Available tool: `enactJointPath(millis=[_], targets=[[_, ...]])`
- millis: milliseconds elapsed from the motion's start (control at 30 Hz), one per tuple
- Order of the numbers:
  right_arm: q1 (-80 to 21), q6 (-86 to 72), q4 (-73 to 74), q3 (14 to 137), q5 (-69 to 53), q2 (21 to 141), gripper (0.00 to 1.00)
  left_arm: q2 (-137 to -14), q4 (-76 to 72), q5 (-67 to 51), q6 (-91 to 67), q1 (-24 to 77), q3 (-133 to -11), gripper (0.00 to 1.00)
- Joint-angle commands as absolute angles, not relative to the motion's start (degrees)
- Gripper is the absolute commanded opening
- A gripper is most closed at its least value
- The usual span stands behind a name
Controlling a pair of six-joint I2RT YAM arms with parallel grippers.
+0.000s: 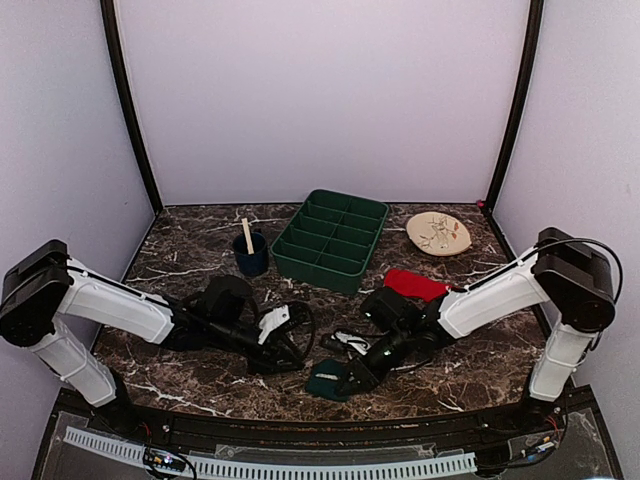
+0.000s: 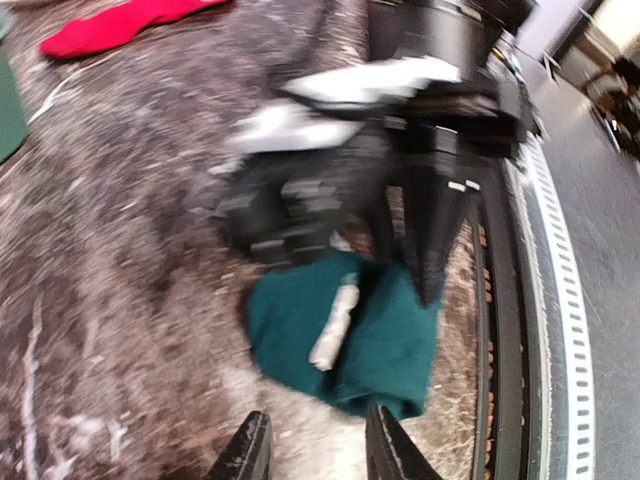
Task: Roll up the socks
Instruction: Roll the sock at the center of the board.
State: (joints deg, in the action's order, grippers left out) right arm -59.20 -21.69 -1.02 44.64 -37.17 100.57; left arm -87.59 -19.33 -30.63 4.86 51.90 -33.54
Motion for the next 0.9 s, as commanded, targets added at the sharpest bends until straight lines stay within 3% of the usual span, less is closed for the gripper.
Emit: enactJointPath(millis=[0,867], targets=[[-57.07,-24.26,0.23,46.43,-45.01,102.12,0.00,-85.71,-19.94,-28.18,10.10,55.37,-32.73,0.35],[-56.34,-25.76,2.90,49.31,-52.01,104.76,0.00,-92.65,-11.24,-28.01,20.83,62.68,-39.88,0.40]])
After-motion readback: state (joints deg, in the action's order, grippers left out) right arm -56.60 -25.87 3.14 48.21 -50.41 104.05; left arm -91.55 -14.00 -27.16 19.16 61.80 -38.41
